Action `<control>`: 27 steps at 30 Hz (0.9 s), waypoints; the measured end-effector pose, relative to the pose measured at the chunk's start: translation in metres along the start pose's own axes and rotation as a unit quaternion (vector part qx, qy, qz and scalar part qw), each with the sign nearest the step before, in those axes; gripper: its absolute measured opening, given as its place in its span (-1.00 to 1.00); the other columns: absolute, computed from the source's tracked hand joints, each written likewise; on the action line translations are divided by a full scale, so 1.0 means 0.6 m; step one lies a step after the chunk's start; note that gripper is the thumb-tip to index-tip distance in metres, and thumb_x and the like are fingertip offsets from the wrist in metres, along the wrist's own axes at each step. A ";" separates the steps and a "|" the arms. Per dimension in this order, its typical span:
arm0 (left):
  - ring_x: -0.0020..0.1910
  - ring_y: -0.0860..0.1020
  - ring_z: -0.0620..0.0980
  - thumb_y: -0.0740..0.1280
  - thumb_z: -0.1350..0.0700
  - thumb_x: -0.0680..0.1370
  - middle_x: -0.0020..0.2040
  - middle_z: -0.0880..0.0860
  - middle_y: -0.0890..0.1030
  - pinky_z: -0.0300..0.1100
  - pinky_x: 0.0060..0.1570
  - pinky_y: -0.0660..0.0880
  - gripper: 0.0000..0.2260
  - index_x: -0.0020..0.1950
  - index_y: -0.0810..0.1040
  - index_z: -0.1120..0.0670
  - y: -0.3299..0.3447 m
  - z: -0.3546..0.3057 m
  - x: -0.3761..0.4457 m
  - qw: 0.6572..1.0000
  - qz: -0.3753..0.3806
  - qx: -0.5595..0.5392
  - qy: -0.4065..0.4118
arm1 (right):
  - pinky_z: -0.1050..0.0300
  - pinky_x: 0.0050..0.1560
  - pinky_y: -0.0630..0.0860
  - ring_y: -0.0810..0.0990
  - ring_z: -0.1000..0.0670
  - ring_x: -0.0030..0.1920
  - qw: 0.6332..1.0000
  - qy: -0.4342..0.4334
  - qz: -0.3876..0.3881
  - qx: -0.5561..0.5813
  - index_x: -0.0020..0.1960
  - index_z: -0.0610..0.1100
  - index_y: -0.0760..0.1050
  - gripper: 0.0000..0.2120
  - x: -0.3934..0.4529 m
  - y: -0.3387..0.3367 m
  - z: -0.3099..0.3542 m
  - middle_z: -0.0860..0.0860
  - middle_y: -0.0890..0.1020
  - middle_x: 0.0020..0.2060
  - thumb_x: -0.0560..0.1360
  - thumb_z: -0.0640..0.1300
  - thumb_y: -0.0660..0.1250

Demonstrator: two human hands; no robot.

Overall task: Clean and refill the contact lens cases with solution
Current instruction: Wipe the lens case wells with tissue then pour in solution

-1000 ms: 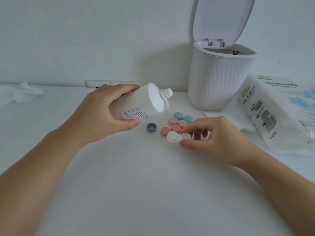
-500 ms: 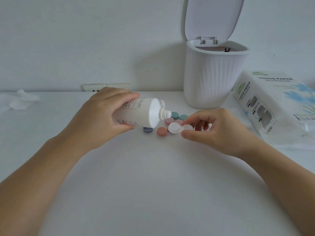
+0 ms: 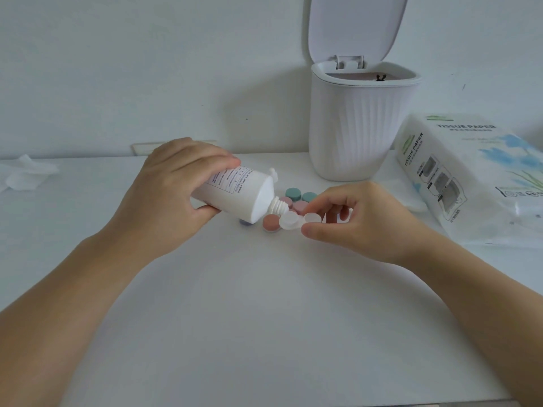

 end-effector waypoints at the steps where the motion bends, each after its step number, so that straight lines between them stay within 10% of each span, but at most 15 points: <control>1: 0.22 0.58 0.18 0.61 0.27 0.36 0.23 0.09 0.64 -0.01 0.43 0.31 -0.52 0.25 0.62 0.17 0.000 -0.001 0.000 1.000 -0.002 0.001 0.004 | 0.42 -0.28 0.40 0.48 0.20 -0.36 1.000 0.000 0.000 -0.002 -0.05 0.08 0.72 -0.86 0.000 0.000 0.000 0.20 0.61 -0.34 0.40 0.03 0.55; 27: 0.18 0.60 0.23 0.62 0.27 0.35 0.19 0.09 0.66 0.06 0.34 0.37 -0.56 0.21 0.64 0.17 0.000 -0.004 0.004 1.000 -0.018 0.012 0.016 | 0.39 -0.28 0.39 0.48 0.19 -0.35 1.000 -0.009 0.002 -0.005 -0.04 0.07 0.72 -0.85 -0.001 0.000 0.002 0.16 0.63 -0.27 0.40 0.04 0.54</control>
Point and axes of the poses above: each hand's wrist, its own x-axis towards the middle knuckle, its own y-axis out of the palm, z = x × y, the point moved 5 cm from there along x, towards the middle knuckle
